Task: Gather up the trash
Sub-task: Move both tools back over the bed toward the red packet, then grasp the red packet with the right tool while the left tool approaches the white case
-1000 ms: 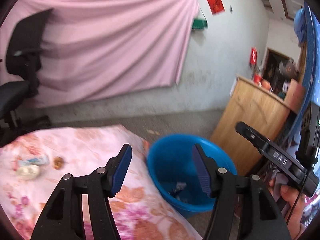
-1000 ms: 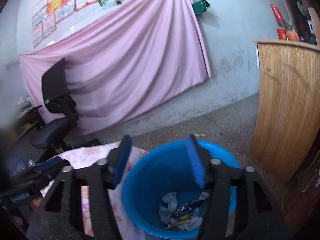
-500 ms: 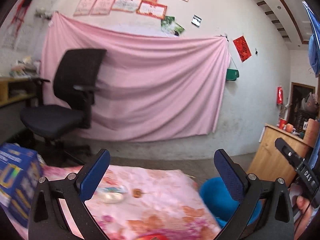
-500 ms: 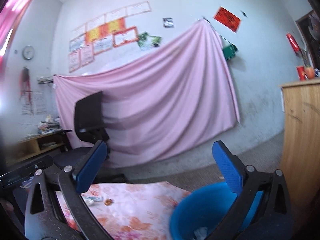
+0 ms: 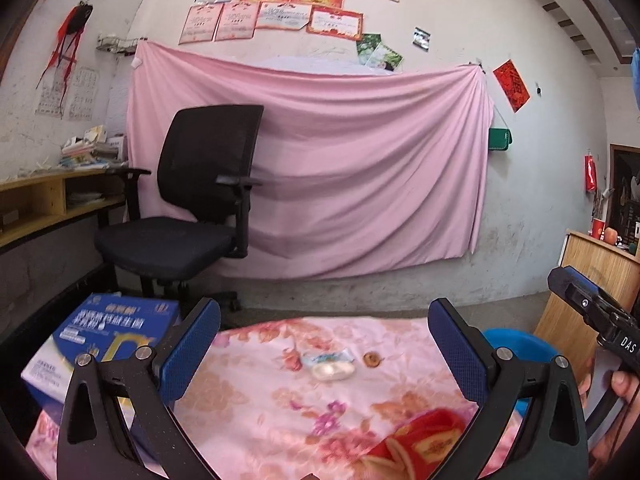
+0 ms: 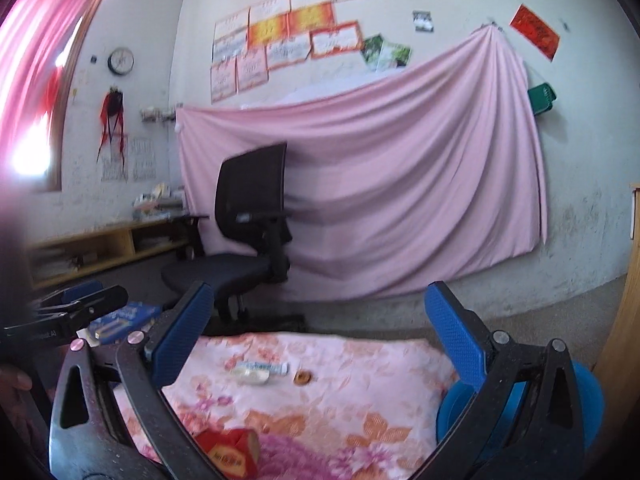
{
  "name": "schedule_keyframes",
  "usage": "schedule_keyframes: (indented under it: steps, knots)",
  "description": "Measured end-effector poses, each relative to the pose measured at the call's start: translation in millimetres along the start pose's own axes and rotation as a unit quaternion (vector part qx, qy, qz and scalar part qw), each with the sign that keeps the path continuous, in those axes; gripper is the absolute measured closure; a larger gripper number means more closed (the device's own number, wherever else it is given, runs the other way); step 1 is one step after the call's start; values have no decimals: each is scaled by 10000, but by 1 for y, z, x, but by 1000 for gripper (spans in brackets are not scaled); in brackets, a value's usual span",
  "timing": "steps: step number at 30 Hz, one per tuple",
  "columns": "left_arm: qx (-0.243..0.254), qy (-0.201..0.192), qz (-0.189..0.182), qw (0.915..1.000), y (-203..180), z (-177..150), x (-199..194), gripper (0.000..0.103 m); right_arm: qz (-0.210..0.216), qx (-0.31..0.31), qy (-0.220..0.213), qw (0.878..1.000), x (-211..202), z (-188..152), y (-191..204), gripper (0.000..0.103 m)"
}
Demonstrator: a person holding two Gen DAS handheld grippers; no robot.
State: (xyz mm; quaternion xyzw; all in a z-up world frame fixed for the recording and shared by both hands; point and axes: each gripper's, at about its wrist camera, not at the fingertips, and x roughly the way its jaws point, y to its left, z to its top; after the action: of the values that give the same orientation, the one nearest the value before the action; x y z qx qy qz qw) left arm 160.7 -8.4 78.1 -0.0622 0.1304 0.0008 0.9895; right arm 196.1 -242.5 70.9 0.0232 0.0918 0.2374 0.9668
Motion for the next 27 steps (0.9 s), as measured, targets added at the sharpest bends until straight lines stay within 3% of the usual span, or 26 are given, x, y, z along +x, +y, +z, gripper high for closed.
schedule_keyframes:
  steps: [6, 11, 14, 17, 20, 22, 24, 27]
  knots:
    - [-140, 553, 224, 9981, 19, -33, 3, 1, 66, 43, 1050, 9944, 13, -33, 11, 0]
    - [-162, 1198, 122, 9926, 21, -56, 14, 1, 196, 343, 2259, 9733, 40, -64, 12, 0]
    - [-166, 1568, 118, 9874, 21, -68, 22, 1, 287, 320, 2665, 9629, 55, -78, 13, 0]
    - [-161, 1845, 168, 9826, 19, -75, 31, 1, 382, 253, 2959, 9541, 64, -87, 17, 14]
    - [-186, 2034, 173, 9788, 19, -79, 39, 1, 663, 282, 3198, 9447, 69, -92, 20, 20]
    - [-179, 2142, 155, 9765, 18, -83, 43, 1, 757, 284, 3303, 9404, 72, -95, 22, 36]
    - [-144, 2219, 130, 9749, 17, -84, 47, 1, 881, 312, 3444, 9342, 76, -98, 23, 60]
    - [-198, 2294, 65, 9731, 16, -83, 52, 1, 1001, 314, 3454, 9326, 77, -98, 25, 65]
